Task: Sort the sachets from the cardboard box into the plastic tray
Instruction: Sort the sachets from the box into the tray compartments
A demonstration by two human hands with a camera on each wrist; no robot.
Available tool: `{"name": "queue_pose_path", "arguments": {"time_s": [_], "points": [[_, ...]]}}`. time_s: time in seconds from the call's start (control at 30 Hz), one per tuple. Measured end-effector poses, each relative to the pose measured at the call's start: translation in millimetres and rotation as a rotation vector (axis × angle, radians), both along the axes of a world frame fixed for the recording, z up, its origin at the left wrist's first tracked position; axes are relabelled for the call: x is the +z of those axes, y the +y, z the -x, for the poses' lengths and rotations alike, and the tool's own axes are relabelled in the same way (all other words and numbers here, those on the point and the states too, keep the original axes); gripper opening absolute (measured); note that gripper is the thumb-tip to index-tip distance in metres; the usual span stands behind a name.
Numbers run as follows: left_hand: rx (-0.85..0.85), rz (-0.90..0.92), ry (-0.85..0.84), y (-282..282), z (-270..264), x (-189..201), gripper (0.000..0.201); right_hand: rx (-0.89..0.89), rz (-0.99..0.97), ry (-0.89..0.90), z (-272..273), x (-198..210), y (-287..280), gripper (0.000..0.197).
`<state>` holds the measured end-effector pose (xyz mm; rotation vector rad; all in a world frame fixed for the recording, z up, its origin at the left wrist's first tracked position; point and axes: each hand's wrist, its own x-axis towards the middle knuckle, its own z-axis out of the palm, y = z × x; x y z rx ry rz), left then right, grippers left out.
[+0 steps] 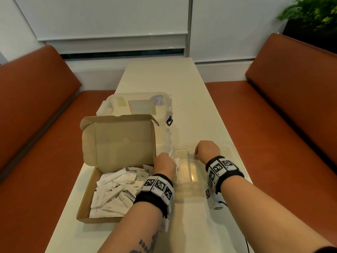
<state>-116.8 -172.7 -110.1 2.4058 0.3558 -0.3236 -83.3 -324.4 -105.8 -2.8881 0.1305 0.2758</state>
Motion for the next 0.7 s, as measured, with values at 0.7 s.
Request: {"name": "queue_pose_path", "arguments": {"time_s": [0.7], "points": [[-0.018,-0.014,-0.003,2.2,3.1,6.1,0.018,0.199,0.060,-0.057,-3.4,2.2,-1.7,0.022]]}}
